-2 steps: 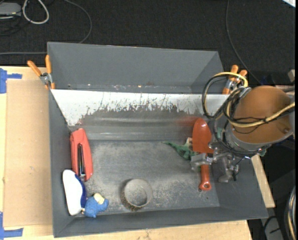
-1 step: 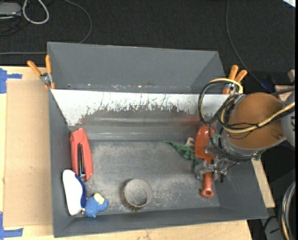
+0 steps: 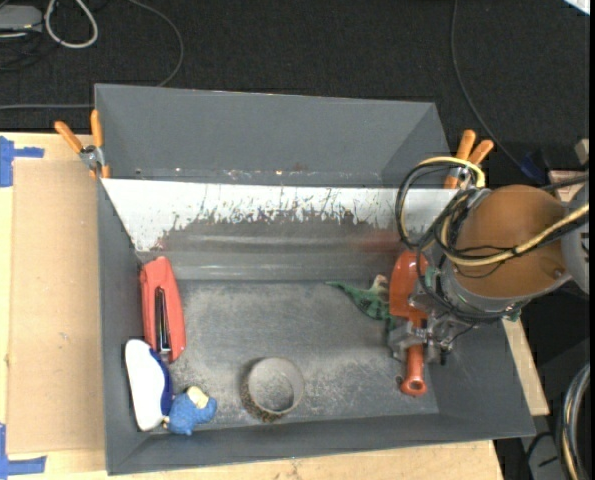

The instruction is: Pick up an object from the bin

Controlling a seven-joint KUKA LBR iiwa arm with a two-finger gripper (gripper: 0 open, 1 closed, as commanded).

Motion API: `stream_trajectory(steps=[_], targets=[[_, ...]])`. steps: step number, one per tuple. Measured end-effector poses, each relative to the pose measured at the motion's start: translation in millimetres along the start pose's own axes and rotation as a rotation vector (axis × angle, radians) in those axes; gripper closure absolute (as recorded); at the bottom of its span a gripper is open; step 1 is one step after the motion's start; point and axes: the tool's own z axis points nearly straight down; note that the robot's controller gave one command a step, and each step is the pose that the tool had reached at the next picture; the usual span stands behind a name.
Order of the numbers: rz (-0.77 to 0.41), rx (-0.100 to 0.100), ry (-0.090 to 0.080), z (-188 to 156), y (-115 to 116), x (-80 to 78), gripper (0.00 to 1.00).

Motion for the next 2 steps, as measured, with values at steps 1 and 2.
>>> stream_trajectory(steps=[1, 2], targets=[[0.001, -0.002, 0.000, -7, 1, -0.7, 1.00], [0.003, -0.011, 0.000, -45, 3, -1.6, 1.00]])
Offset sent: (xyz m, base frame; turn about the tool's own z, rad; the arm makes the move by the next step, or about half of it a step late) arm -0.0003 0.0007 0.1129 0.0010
